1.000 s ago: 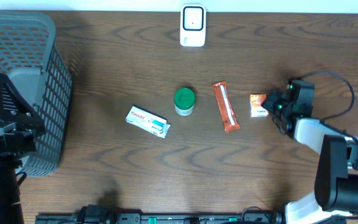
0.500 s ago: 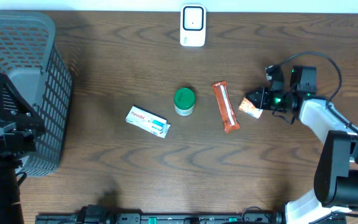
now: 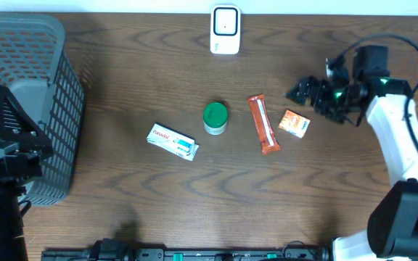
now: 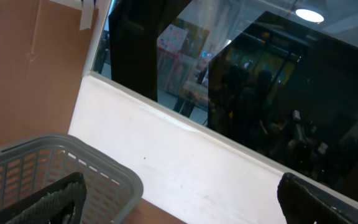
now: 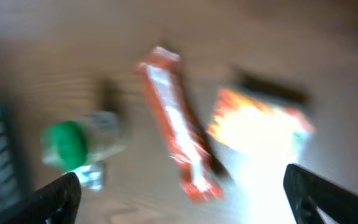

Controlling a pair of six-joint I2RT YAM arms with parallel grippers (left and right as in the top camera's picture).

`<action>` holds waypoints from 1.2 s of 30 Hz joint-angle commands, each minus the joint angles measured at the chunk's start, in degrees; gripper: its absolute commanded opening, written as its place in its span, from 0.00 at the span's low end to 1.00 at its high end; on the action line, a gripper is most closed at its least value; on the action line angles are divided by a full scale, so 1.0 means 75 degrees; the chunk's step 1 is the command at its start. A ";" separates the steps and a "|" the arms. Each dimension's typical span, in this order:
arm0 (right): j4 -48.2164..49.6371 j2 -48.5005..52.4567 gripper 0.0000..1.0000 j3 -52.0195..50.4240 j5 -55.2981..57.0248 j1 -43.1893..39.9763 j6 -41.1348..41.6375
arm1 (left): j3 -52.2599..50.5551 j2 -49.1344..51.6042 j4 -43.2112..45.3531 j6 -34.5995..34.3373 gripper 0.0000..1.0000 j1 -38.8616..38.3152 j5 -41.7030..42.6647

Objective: Scan the item barcode
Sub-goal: 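Lift the orange pack with the right gripper off the table, then carry the orange pack with the right gripper up to the white scanner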

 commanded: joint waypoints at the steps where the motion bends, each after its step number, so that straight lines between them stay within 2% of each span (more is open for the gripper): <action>1: -0.0463 0.0035 0.99 -0.0006 0.3197 0.0729 0.2180 | -0.0052 0.0050 0.0029 0.0105 0.98 0.0017 -0.0099; 6: -0.0525 0.0119 0.99 -0.0006 0.4013 0.1588 0.3421 | -0.0052 0.0050 0.0029 0.0105 0.98 0.0017 -0.0099; 12: -0.0994 0.0583 0.99 -0.0006 0.4191 0.1545 0.4619 | -0.0052 0.0050 0.0029 0.0105 0.98 0.0017 -0.0099; 22: -0.0020 0.1883 0.99 -0.0003 0.3305 0.1480 0.4001 | -0.0052 0.0050 0.0029 0.0105 0.98 0.0017 -0.0102; 31: 0.0478 0.2148 0.99 -0.0006 0.3649 0.1332 0.3803 | -0.0052 0.0050 0.0029 0.0105 0.98 0.0017 -0.0099; 36: 0.0557 0.2602 0.99 -0.0006 0.3675 0.1250 0.3174 | -0.0052 0.0050 0.0029 0.0105 0.98 0.0017 -0.0102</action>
